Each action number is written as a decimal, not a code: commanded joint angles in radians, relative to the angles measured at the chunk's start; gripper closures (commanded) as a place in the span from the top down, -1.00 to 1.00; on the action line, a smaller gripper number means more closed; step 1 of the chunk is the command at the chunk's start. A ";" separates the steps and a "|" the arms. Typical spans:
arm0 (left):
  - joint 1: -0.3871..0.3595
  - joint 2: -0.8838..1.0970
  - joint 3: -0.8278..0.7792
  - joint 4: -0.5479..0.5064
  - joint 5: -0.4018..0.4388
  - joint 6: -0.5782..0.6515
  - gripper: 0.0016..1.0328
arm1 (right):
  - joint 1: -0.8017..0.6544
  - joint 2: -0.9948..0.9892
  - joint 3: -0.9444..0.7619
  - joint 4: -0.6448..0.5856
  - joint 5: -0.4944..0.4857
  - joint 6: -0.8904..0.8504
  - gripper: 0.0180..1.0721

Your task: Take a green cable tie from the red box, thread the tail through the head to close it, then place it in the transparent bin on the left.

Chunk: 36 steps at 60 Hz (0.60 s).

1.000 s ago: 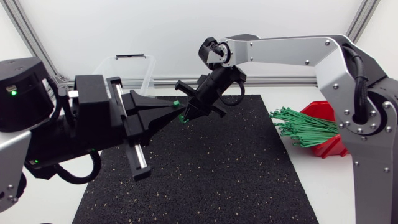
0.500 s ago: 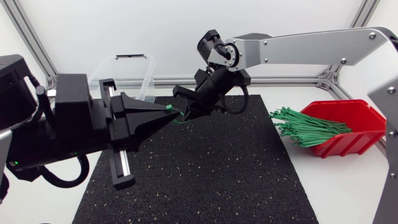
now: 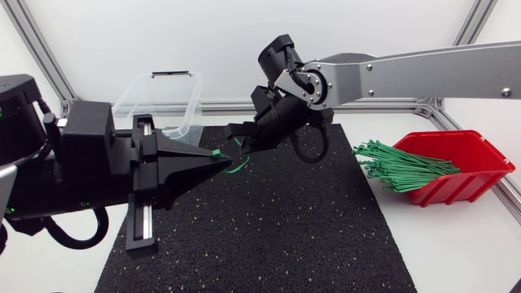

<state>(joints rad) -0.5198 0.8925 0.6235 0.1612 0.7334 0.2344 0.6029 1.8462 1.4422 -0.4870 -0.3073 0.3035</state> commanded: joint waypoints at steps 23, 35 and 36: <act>0.115 -0.017 0.027 -0.020 0.233 -0.116 -0.93 | 0.089 -0.248 -0.238 0.223 0.086 -0.173 -0.88; 0.162 -0.020 0.013 -0.034 0.339 -0.118 -0.93 | 0.103 -0.360 -0.361 0.380 0.131 -0.248 -0.88; 0.165 -0.020 0.012 -0.034 0.343 -0.118 -0.93 | 0.103 -0.366 -0.370 0.389 0.134 -0.256 -0.88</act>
<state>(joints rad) -0.3767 0.8841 0.6239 0.1291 1.0454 0.1314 0.6952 1.5181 1.1244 -0.1394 -0.1883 0.0978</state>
